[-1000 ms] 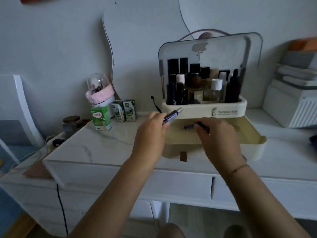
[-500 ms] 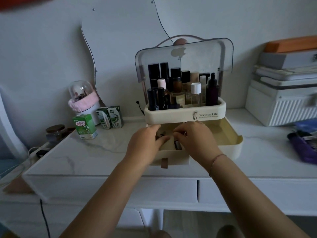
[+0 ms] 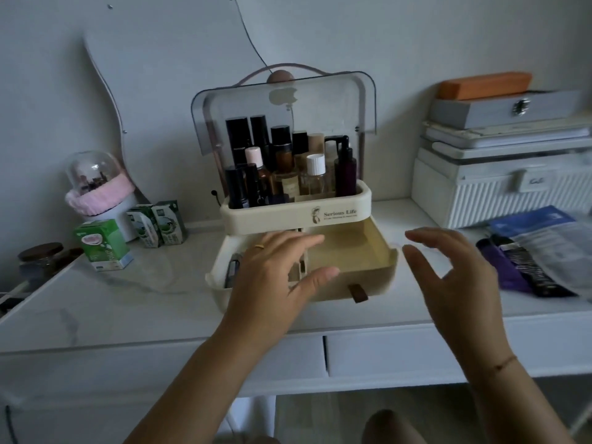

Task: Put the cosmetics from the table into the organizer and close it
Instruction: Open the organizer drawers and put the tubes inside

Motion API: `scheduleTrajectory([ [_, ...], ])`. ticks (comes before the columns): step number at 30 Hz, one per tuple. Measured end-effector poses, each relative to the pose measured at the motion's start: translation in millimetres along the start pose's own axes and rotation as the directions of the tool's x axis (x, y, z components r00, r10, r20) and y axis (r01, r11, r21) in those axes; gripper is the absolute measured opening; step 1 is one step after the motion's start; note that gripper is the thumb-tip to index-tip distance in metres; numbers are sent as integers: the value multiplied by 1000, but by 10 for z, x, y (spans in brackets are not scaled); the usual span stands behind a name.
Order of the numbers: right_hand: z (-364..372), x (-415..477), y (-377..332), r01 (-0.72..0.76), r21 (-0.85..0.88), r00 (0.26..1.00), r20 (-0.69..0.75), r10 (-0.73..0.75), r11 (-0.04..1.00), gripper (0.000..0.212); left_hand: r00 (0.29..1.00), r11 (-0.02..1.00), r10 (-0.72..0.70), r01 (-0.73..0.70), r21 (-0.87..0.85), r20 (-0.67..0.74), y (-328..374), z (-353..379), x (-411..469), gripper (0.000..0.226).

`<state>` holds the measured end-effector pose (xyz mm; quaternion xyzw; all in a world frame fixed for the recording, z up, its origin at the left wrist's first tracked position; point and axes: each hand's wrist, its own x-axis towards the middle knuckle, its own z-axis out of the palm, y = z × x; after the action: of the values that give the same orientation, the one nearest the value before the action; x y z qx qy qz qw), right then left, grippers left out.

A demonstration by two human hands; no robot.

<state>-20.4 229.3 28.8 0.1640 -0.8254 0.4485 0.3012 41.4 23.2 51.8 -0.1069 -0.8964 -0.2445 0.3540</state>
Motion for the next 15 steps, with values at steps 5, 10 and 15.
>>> scheduleTrajectory([
  [5, -355, 128, 743, -190, -146, 977, -121, 173, 971, 32, 984, 930, 68, -3, -369, 165, 739, 710, 153, 46],
  [10, -509, 129, 1317, -307, -405, 951, -93, 296, 861, 33, 940, 936, 32, 92, -340, 341, 1106, 1540, 239, 46],
  [15, -422, 146, 1553, -242, -540, 957, 6, 291, 806, 47, 892, 992, -127, 119, 46, 433, 838, 2098, 195, 54],
])
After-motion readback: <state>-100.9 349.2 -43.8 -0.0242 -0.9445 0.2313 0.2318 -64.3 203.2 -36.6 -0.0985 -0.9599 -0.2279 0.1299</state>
